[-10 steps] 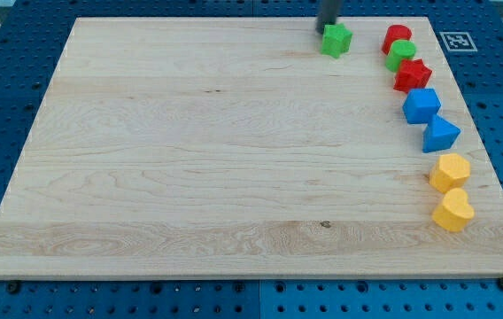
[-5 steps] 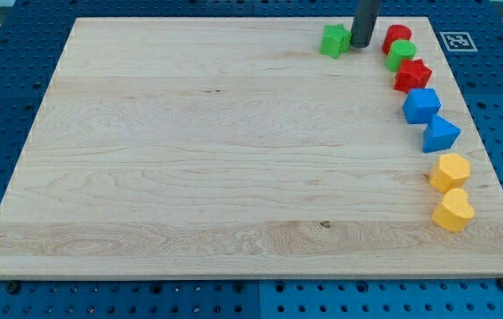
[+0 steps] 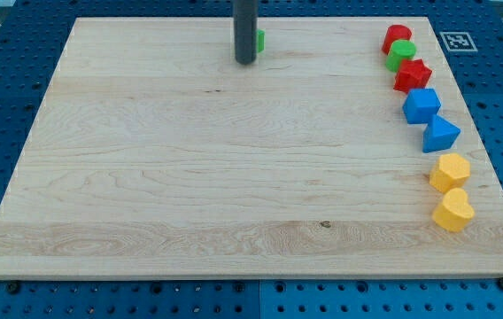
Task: Move the green star towards top center
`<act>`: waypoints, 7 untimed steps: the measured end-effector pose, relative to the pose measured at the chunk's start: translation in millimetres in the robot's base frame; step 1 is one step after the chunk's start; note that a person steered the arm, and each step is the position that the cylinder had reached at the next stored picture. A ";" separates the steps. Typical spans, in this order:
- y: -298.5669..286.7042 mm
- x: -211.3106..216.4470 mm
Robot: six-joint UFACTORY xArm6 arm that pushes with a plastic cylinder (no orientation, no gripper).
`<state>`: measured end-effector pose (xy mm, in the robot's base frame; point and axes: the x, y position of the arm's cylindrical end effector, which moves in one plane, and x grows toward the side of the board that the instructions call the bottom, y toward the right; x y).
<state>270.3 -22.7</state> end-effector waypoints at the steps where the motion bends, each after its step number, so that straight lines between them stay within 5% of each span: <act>1: -1.9 -28.0; 3: 48.7 76.6; 4: 96.8 46.0; 6: 93.4 -27.0; 7: 82.0 -28.4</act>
<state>241.9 59.2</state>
